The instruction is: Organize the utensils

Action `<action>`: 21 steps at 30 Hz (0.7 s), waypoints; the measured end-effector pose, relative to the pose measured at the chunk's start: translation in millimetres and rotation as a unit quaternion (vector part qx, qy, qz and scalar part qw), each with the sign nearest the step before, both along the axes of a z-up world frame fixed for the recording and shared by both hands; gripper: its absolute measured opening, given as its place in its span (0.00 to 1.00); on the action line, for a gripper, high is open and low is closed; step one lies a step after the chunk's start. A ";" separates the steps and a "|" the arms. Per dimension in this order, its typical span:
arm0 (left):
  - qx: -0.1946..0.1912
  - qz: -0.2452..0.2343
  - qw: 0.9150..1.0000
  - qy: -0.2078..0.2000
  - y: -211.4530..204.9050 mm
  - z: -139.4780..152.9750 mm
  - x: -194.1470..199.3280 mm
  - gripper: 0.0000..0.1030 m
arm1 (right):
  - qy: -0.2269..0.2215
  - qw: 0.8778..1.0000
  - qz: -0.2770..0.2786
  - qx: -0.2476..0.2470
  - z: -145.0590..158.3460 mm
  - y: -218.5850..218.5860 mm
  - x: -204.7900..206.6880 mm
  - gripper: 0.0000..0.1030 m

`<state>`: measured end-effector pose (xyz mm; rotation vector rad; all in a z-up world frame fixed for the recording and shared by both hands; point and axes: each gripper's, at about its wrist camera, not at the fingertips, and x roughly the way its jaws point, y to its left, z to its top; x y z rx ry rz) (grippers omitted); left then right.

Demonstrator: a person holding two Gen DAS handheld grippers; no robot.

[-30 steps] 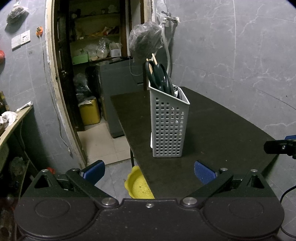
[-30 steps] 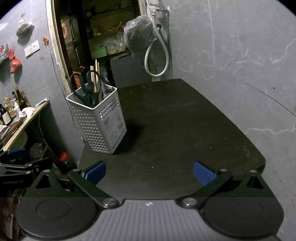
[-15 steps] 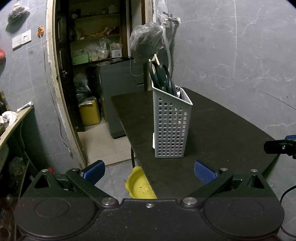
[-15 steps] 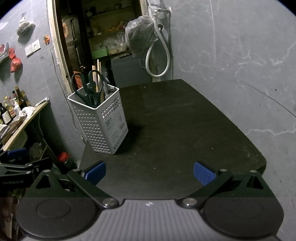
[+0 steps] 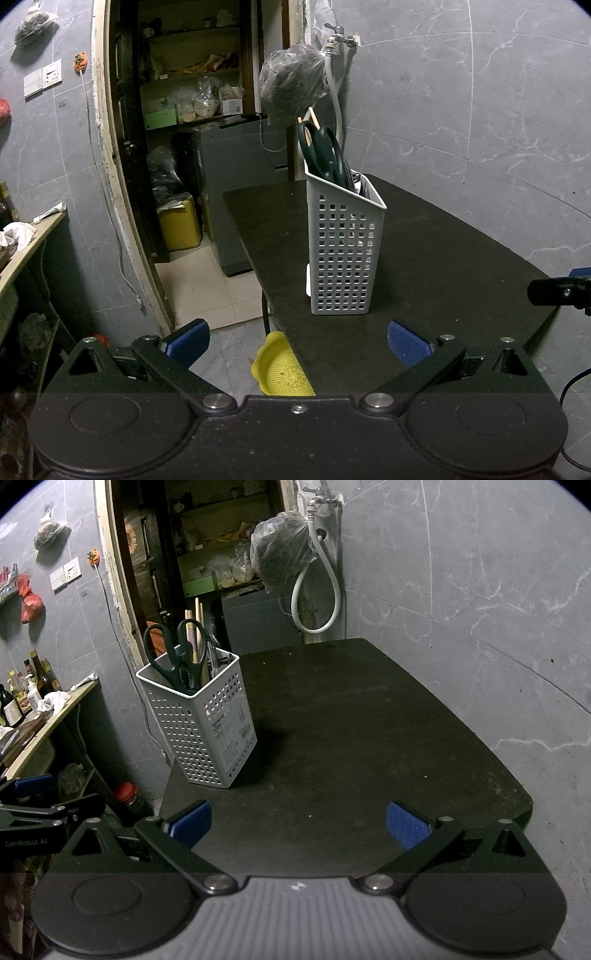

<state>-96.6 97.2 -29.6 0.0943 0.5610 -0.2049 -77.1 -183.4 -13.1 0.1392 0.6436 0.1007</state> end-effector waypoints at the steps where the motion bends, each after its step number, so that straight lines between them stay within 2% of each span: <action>1: 0.000 0.000 1.000 0.000 0.0 -0.1 -0.2 0.99 | 0.000 1.000 0.000 0.000 0.0 0.0 0.3 1.00; 21: 0.001 -0.001 1.000 0.000 -0.2 -0.4 1.9 0.99 | 0.001 1.000 -0.003 0.000 0.4 -1.5 0.5 1.00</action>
